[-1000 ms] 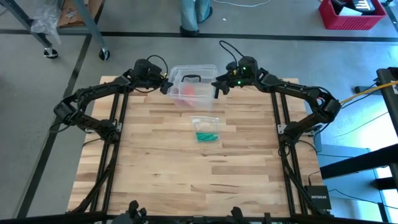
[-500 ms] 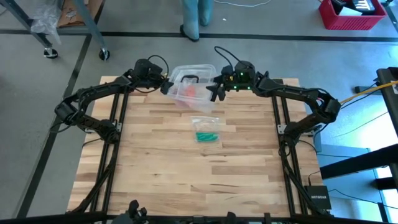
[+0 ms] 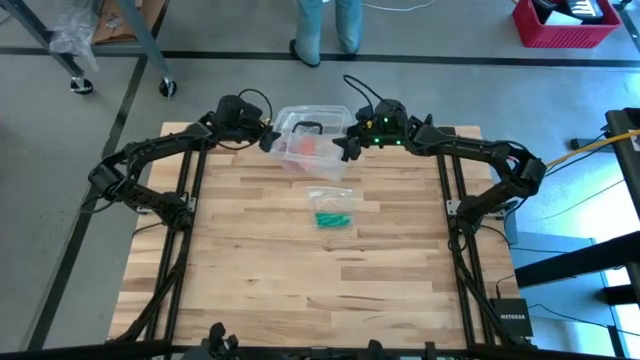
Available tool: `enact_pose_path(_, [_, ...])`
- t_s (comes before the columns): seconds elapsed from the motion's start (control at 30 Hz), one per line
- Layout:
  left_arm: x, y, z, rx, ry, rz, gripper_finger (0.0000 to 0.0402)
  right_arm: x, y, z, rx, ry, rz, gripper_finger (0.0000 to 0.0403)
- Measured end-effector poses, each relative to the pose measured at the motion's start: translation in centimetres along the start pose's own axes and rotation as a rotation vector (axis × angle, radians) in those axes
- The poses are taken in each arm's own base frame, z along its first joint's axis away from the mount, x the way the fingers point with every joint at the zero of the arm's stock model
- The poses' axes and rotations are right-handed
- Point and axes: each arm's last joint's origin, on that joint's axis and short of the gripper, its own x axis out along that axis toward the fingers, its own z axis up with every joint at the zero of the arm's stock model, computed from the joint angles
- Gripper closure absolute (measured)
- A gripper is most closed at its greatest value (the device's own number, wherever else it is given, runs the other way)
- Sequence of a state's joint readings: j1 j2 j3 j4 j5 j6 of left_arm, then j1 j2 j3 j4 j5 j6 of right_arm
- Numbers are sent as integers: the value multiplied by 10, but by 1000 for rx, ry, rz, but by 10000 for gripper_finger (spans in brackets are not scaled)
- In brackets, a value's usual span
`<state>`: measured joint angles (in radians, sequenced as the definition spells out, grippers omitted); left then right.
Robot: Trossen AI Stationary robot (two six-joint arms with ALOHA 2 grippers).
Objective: Roll bandage
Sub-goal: Open the transparent bin
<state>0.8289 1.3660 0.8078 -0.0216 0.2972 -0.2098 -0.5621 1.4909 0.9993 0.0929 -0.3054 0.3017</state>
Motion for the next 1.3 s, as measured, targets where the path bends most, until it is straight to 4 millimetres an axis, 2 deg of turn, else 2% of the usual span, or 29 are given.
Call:
enact_pose_path(0.23, [1, -8, -1, 23, 0, -15, 188, 0, -1, -2, -28, 21, -7, 124])
enact_pose_path(0.33, [-1, -11, 0, 45, -5, -22, 188, 0, -1, -2, -33, 22, -7, 142])
enact_pose_path(0.67, [-46, -25, 15, 109, -99, 6, 188, 0, -2, -6, -41, 52, -32, 297])
enact_pose_path(0.8, [-59, -30, 19, 131, -142, 5, 188, 0, -2, -5, -54, 54, -21, 342])
enact_pose_path(0.9, [-71, -33, 18, 207, -147, 17, 188, 0, 0, -5, -63, 51, -5, 347])
enact_pose_path(1.07, [-102, -42, 18, 318, -211, 18, 188, -4, 2, -3, -66, 47, 16, 344])
enact_pose_path(1.2, [-122, -48, 19, 352, -283, 19, 188, -14, 8, 3, -112, 24, 51, 345])
enact_pose_path(1.3, [-128, -50, 20, 360, -305, 18, 188, -26, 14, 10, -144, -13, 69, 351])
